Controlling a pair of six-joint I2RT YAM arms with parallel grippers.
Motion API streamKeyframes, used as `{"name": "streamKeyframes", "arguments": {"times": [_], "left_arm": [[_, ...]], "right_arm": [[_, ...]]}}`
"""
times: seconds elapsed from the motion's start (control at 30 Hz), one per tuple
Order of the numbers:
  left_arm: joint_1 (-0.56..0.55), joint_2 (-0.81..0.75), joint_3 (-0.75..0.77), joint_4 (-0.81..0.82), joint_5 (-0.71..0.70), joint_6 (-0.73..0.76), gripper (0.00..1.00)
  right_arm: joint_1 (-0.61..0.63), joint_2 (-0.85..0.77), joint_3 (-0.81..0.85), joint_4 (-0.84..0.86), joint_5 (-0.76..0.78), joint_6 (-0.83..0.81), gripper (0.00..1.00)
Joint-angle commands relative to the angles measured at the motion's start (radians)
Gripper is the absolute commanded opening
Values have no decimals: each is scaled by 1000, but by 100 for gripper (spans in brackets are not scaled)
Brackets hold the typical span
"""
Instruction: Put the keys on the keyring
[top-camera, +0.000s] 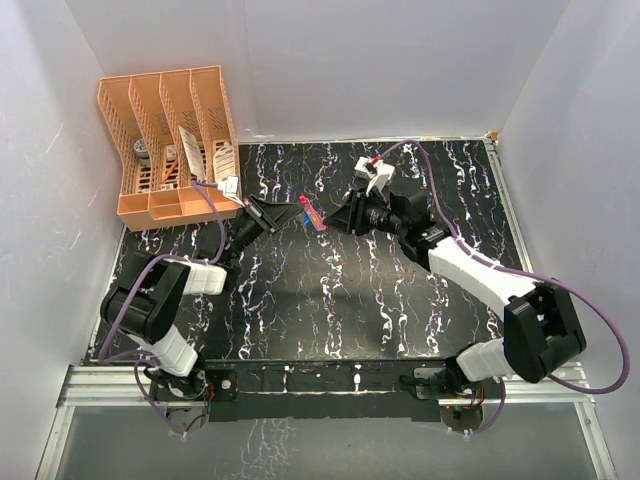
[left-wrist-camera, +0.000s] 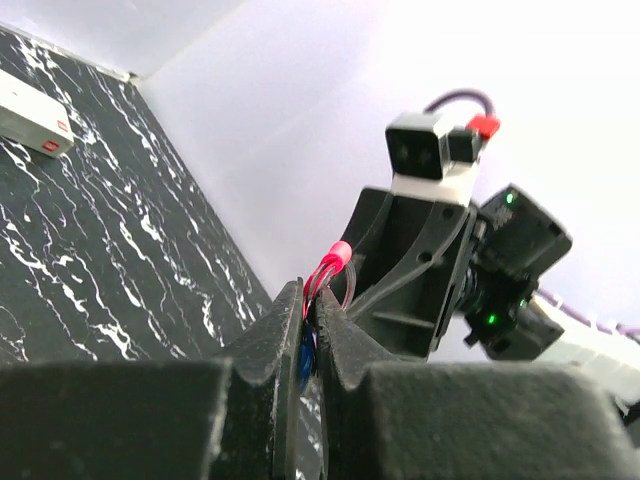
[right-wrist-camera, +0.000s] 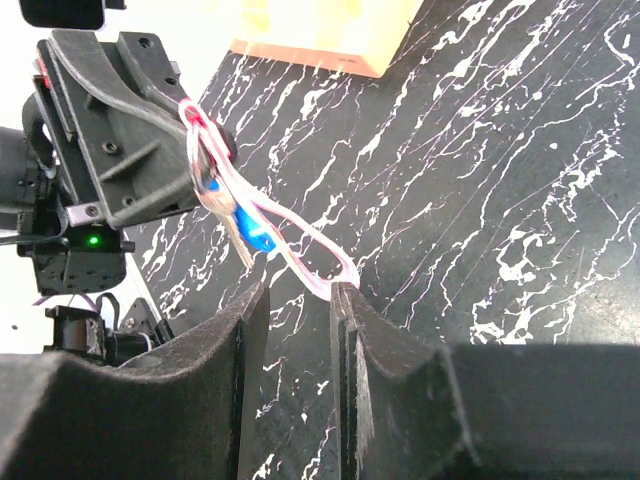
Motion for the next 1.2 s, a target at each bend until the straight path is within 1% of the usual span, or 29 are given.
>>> {"name": "streamKeyframes", "arguments": {"times": [0.0, 0.2, 0.4, 0.67, 0.9, 1.03, 1.17], "left_arm": [[-12, -92, -25, -49, -172, -68, 0], [-31, -159, -27, -201, -246, -77, 0], [-71, -162, -16, -299, -275, -106, 0], [-129, -143, -12, -334, -315, -159, 0], [-142, -151, 1, -359, -330, -190, 0], [-145, -156, 8, -391, -335, -195, 0], [-151, -151, 19, -387, -333, -214, 0]], "right_arm": [[-3, -61, -38, 181, 52, 62, 29], [-3, -104, -50, 250, 56, 82, 29], [-4, -85, -35, 261, 20, 109, 29], [-4, -54, -77, 327, 0, 151, 31], [-4, -38, -83, 326, 9, 162, 32], [-4, -27, -88, 332, -3, 178, 32], [-5, -5, -93, 344, -20, 199, 32]]}}
